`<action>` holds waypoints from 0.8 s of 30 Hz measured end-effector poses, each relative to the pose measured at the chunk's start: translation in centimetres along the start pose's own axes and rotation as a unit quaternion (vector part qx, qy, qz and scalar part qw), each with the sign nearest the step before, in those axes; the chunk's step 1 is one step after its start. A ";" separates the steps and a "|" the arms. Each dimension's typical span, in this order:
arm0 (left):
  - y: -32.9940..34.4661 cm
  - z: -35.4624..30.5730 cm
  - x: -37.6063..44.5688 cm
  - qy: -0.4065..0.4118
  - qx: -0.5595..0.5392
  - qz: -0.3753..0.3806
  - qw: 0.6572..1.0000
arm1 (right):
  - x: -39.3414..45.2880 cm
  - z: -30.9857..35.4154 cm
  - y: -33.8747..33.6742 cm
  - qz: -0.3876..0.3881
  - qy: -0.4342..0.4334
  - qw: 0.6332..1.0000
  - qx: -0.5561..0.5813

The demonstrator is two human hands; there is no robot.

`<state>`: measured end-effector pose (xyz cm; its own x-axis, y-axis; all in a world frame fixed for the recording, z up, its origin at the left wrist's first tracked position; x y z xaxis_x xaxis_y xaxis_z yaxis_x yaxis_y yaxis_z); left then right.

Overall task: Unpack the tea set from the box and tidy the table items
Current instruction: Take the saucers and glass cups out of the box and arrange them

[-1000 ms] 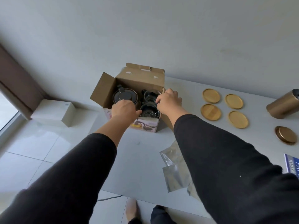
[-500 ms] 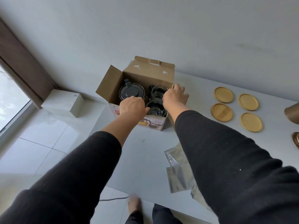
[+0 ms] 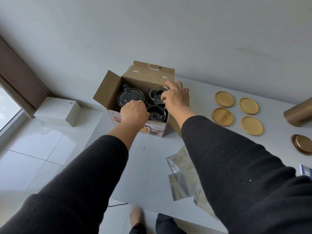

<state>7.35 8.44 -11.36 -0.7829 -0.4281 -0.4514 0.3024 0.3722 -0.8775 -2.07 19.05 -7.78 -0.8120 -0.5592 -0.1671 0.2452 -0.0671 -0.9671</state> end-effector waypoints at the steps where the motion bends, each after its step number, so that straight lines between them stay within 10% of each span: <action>1: -0.1 0.1 0.0 -0.001 -0.014 -0.005 1.000 | 0.0 0.1 -0.4 0.000 -0.014 1.000 -0.001; 24: -8.2 -10.9 -2.0 0.098 -0.050 -0.080 0.991 | -8.4 -12.9 -10.1 -0.133 0.069 0.985 0.083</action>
<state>0.50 15.22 -1.50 -0.9096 -0.3245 -0.2597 0.1187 0.3959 -0.9106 -4.57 35.11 0.96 -0.9203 -0.3874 0.0534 0.0873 -0.3366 -0.9376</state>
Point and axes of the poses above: each hand's wrist, its own x-axis towards the middle knuckle, its own y-axis out of the palm, z = x × y, the point moved 10 cm from there along x, towards the middle knuckle, and after that the axes turned 15 degrees about z, right-handed, at the moved point
